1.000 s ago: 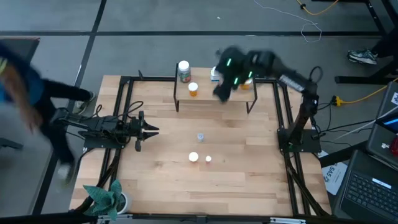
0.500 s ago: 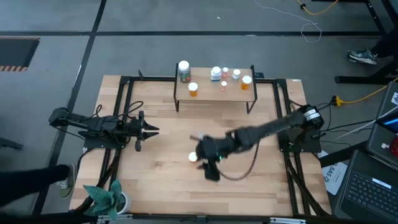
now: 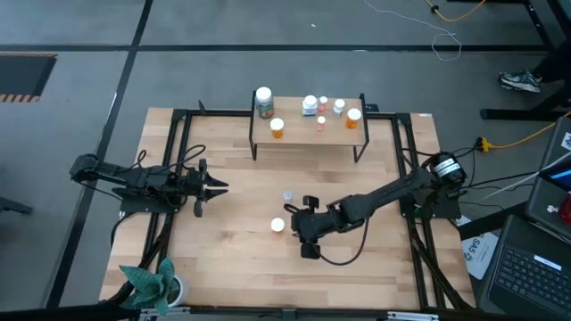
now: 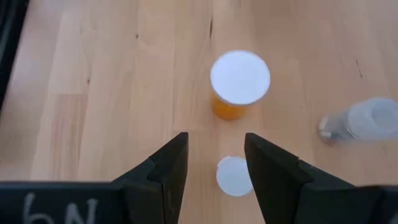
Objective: Pick and place medicine bottles onto shelf by color
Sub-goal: Put the red pill bottle on the shelf
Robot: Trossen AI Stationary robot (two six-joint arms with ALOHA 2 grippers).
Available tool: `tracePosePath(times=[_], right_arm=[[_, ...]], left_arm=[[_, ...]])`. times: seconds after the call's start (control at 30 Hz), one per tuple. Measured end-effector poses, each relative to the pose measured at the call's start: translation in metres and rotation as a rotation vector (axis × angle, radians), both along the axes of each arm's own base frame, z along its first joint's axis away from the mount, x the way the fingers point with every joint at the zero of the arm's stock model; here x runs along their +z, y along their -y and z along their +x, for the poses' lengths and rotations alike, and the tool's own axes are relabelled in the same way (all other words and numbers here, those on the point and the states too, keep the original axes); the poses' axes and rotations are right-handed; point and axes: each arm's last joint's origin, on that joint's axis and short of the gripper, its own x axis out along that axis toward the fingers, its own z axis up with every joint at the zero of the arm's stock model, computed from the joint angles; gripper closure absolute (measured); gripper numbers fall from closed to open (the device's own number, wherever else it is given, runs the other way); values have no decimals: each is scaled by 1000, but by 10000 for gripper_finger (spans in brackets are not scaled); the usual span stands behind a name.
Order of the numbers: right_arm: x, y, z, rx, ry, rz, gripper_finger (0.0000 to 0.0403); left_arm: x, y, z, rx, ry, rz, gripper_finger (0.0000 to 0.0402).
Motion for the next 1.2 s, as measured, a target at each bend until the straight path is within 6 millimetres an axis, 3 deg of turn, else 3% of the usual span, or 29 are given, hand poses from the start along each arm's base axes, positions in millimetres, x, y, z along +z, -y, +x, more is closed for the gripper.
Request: tracePosePath(times=[0.43,0.7,1.2], right_arm=[[-5,1,-3,1,-49,-22,242],[-26,3,3,-8,-109,-45,242],[-27,6,5,-19,-104,-41,242]], left_arm=[[0,0,0,0,0,1,321],[0,0,0,-3,0,1,321],[0,0,0,-4,0,1,321]])
